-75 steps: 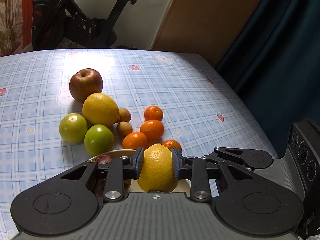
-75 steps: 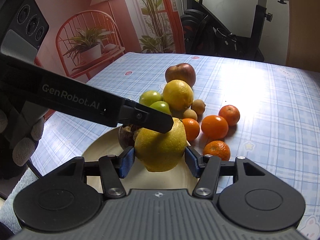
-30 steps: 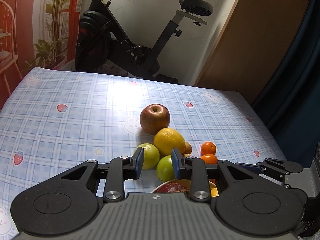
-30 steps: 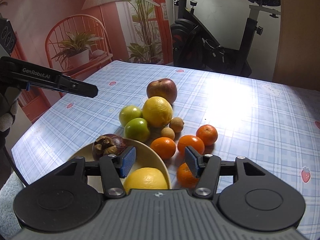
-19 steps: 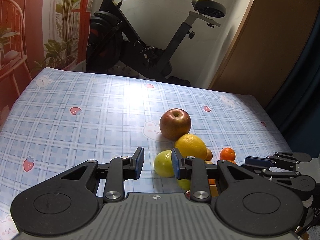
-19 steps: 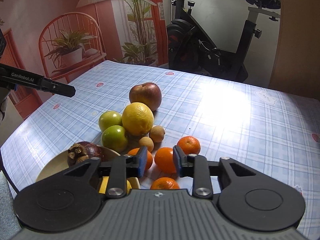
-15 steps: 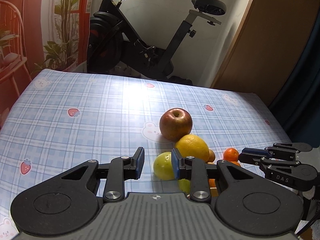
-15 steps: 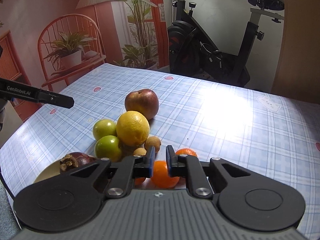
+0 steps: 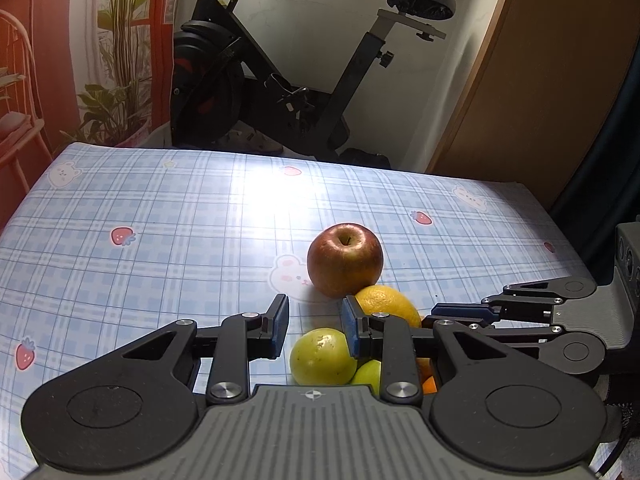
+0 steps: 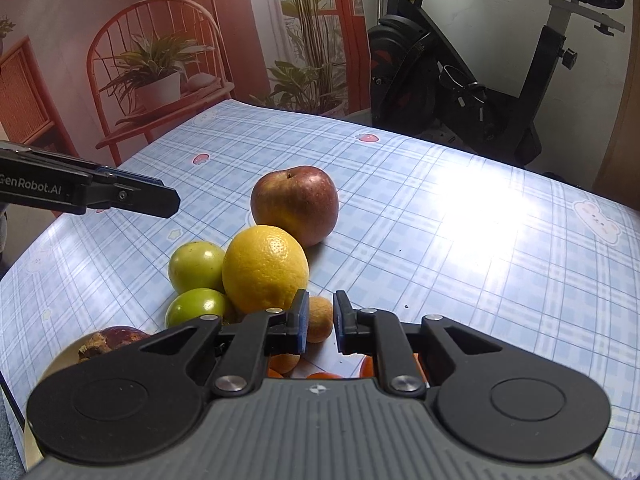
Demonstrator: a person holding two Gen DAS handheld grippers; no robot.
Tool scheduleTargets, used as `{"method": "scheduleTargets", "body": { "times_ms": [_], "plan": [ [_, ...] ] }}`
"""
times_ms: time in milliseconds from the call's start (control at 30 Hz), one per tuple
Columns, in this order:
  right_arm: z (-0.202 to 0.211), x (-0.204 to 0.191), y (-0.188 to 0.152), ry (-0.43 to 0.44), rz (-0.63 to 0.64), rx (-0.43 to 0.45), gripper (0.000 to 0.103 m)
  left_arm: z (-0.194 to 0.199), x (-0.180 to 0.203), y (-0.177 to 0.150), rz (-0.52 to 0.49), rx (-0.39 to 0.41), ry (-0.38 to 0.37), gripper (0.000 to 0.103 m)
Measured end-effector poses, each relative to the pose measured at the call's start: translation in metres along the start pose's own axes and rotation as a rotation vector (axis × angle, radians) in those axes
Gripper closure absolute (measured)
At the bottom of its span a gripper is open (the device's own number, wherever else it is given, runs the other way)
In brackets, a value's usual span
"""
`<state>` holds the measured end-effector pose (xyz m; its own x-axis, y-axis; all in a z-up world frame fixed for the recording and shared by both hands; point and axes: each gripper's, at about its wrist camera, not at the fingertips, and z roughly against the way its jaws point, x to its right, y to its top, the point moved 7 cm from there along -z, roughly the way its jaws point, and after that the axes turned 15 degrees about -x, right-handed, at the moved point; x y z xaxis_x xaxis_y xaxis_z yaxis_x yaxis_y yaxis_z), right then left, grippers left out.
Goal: Organize fruits
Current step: 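Move the open left gripper toward the yellow lemon beside the red apple, then close the left gripper around the yellow lemon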
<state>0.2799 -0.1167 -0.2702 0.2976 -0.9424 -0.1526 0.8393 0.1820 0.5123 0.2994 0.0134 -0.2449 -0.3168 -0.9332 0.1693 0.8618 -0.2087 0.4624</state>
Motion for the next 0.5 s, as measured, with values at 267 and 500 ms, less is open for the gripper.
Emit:
{"method": "scheduleTargets", "body": {
  "times_ms": [267,500],
  "plan": [
    [0.002,0.003,0.003,-0.034,0.013,-0.005,0.082,-0.008,0.004,0.003,-0.008,-0.019,-0.008,0.072],
    [0.010,-0.010,0.000,-0.006,0.045,0.003,0.072,-0.019,0.005,0.012,0.008,-0.050,-0.055,0.072]
  ]
}}
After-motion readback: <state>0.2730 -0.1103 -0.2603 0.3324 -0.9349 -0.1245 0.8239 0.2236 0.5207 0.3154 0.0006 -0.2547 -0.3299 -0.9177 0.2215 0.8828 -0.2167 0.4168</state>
